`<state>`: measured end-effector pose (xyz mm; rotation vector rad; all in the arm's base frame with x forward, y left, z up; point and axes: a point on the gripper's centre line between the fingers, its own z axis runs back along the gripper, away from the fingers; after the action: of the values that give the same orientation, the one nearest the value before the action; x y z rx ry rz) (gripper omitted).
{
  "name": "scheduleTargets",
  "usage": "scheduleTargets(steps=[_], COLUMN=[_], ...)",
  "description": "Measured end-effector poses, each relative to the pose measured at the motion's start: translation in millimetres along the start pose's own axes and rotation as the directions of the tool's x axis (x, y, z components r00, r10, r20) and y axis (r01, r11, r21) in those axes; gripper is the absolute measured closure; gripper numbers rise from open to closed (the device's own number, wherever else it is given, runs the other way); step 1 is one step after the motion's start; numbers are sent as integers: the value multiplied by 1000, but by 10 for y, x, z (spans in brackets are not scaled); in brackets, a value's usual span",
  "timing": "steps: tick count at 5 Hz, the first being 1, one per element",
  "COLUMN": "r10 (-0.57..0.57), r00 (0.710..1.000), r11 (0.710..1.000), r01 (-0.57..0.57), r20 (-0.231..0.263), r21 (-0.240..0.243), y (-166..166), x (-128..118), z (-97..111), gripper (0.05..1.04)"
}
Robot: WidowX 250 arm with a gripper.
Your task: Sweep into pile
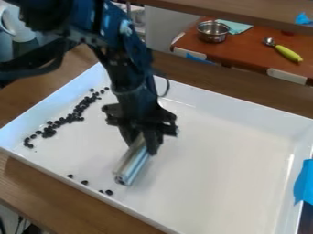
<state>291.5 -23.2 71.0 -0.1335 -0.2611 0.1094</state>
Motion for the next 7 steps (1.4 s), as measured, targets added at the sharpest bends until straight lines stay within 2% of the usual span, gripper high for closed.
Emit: scheduleTargets(steps=[2, 4, 5, 6, 7], r10=[-47, -35, -42, -43, -38], r00=[999, 999, 999, 999, 999], r11=[999, 999, 998, 995, 988], r01=[47, 35, 42, 42, 32], r20=[4, 1, -2, 19, 32], r21=[18, 29, 57, 90, 154], y=[-56, 206, 341, 454, 705], x=[-63, -32, -23, 20, 80], z=[-75, -44, -98, -103, -94], gripper=[705, 705, 705, 705, 705])
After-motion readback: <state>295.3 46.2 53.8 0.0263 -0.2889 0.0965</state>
